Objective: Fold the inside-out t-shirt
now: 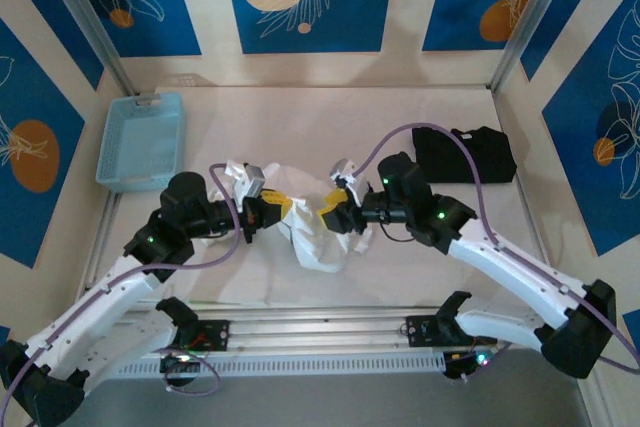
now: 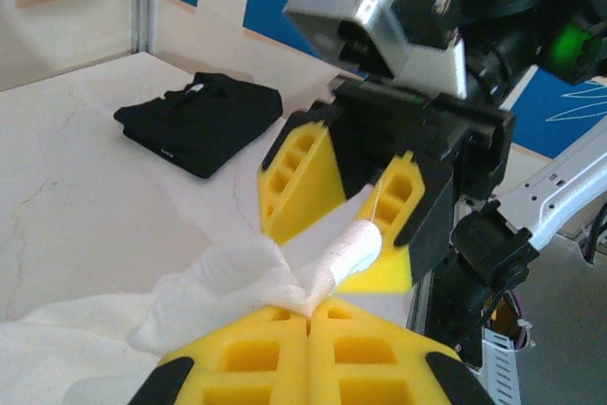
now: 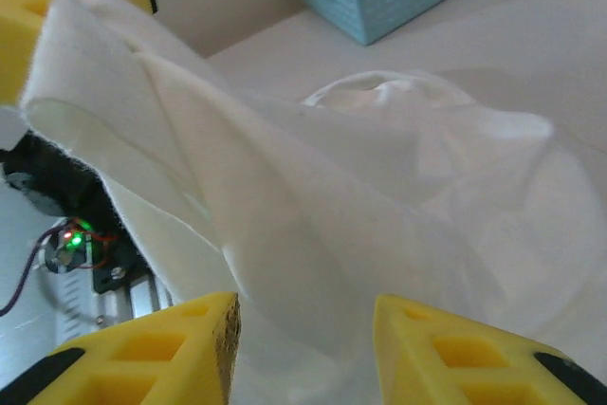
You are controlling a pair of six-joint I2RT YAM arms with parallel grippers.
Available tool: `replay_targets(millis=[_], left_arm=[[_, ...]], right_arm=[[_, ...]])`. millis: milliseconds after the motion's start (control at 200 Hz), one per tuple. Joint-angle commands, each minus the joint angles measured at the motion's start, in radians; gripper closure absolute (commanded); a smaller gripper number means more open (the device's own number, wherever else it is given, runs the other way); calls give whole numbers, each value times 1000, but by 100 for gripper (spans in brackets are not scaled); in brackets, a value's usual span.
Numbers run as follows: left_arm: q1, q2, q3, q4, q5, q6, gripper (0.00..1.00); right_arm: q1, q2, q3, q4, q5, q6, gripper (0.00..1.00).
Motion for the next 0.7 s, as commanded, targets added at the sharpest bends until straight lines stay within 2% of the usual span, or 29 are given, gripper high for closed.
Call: replay_targets(millis=[0,110,290,375,485,695], left_arm=[[7,-6,36,25,10,21,100],[7,-7,39,9,-6,23,100],[8,-9,39,1,-40,25,100],[7,-9,47,-18,-87,29,100],[15,-18,38,-14,-173,28,100],[49,-22,0,46,-215,-14,100]], right_arm=[[2,26,-22,97,-150,-15,58],[3,47,-29,133,-167,-4,61],[1,63,-21,117,-178,-16,91],[-8,41,-12,73,-167,-31,100],[-39,-14,-4,34,-177,-44,100],[-126,-67,-1,178,-393,101,100]])
